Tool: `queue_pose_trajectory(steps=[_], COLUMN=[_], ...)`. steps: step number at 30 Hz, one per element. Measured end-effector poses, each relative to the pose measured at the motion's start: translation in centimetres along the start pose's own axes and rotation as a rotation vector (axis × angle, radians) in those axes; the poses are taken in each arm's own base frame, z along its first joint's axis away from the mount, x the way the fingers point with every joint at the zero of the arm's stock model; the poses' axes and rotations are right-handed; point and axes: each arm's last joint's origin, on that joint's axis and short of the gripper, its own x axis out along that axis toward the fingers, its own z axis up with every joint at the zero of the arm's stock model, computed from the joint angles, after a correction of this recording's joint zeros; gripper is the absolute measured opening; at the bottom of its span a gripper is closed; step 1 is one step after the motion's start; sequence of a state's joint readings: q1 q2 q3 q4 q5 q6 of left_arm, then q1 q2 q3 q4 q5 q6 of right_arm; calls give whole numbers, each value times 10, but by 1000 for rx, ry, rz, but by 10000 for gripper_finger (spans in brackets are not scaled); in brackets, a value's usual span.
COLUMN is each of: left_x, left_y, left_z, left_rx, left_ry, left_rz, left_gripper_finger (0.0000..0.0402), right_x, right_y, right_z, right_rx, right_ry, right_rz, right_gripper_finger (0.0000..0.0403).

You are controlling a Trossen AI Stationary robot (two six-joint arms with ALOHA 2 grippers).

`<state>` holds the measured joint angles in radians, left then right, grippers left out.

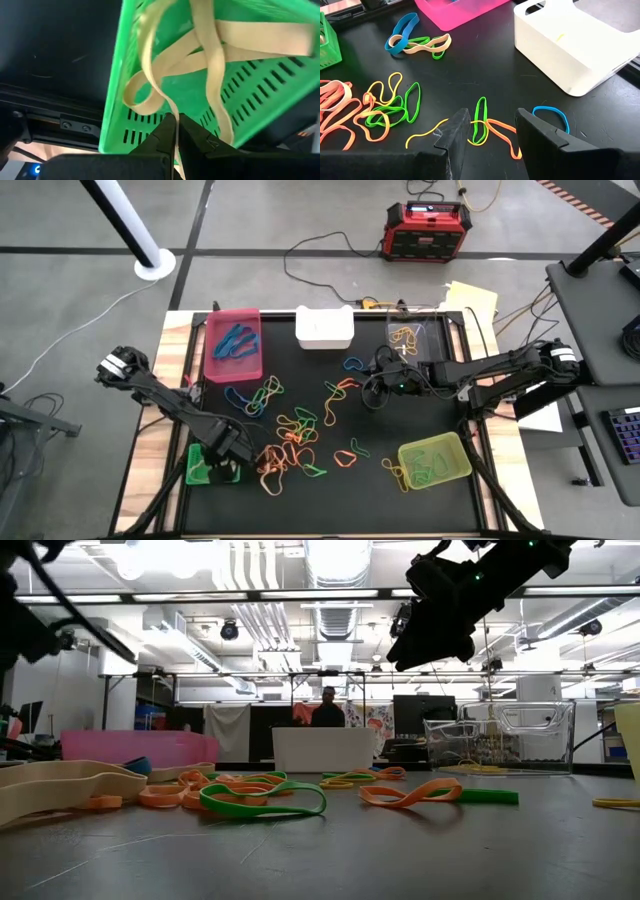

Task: Sort rubber bands into baskets
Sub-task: Put the light yellow rubber band into the green bin, then put the orange rubber band into the white bin

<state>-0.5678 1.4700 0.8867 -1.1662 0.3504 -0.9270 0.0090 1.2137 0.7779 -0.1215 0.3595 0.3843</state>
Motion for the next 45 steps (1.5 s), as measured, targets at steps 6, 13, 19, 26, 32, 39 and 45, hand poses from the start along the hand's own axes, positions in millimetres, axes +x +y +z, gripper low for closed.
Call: queue_pose_trajectory(steps=[6, 13, 19, 26, 32, 39, 45], left_x=[6, 4, -2, -34, -65, -77, -77], left_y=[4, 2, -1, -18, -30, -22, -21], left_z=[0, 0, 1, 5, 14, 38, 59], left_rx=[-37, -62, -46, 66, 247, 324, 419], left_ry=[11, 0, -30, -232, -503, -676, -858], left_rz=[16, 11, 4, -1, 44, 109, 159], left_gripper_finger=[2, 55, 128, 165, 161, 144, 133], right_x=[0, 0, 0, 0, 0, 0, -2], right_y=[0, 0, 0, 0, 0, 0, 5], right_z=[0, 0, 0, 0, 0, 0, -2], right_rx=[1, 1, 1, 1, 1, 9, -15], right_ry=[0, 0, 0, 0, 0, 0, 3], right_rz=[0, 0, 0, 0, 0, 0, 19], right_gripper_finger=[153, 153, 153, 153, 153, 153, 153])
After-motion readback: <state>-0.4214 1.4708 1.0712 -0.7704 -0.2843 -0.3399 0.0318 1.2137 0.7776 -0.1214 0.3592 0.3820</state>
